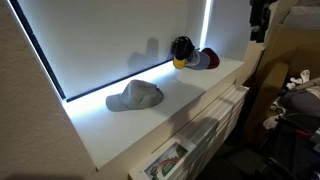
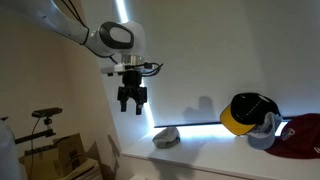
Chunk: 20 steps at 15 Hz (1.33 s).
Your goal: Move the grey cap and the black and yellow cap away from the red cap on the window sill
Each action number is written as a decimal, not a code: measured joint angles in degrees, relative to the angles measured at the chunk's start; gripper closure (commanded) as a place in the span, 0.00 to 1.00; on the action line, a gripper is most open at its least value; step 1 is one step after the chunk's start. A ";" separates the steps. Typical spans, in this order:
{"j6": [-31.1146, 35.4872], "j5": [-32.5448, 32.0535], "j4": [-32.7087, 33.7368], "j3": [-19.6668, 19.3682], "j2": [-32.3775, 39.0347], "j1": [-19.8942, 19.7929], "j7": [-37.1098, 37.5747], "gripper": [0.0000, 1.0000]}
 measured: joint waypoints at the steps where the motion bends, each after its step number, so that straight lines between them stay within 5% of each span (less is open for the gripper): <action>1: 0.00 0.00 0.00 0.00 0.00 0.00 0.00 0.00; 6: 0.21 -0.49 -0.06 0.04 0.00 -0.31 0.03 0.00; 8: 4.55 -2.15 -1.00 -1.36 0.03 -3.75 0.50 0.00; 13: 13.28 -0.18 0.76 -12.92 2.14 -12.98 -5.14 0.00; 20: 15.13 24.03 16.17 -28.23 15.84 -16.45 -13.77 0.00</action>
